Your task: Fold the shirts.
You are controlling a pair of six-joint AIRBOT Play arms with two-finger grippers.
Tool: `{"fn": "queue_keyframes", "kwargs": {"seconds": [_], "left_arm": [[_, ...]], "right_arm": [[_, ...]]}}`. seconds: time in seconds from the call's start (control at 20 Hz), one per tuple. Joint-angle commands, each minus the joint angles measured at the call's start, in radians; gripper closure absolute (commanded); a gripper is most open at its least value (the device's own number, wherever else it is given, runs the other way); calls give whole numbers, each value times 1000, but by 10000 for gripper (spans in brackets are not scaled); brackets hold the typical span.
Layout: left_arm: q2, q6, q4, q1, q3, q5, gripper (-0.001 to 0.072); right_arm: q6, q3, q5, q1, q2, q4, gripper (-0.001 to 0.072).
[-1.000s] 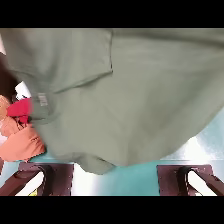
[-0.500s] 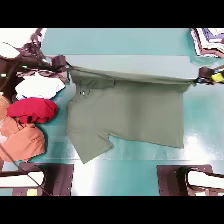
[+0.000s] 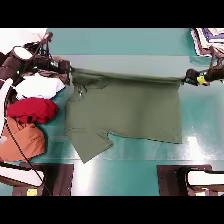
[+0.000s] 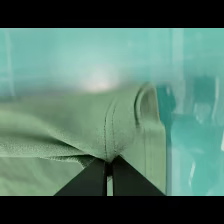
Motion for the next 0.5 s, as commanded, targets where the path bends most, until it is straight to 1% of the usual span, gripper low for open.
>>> {"fn": "queue_keyframes", "kwargs": {"seconds": [0.0,0.25,0.3,0.35,0.4,0.45], "left_arm": [[-6,-8,139,1,-51,-124,678],[-8,-77,154,1,-148,-97,677],[-8,-108,163,1,-151,-103,640],[-8,-130,170,1,-151,-110,357],[-7,-153,175,3,-151,-125,132],[-4,-174,175,13,-150,-158,206]], "right_arm": [[-10,-146,-14,32,70,-76,694],[-7,-298,-64,81,100,-75,692],[-6,-309,-64,87,100,-75,686],[-5,-312,-60,86,100,-62,540],[13,-306,-51,86,101,-51,363],[26,-286,-20,82,101,-51,365]]}}
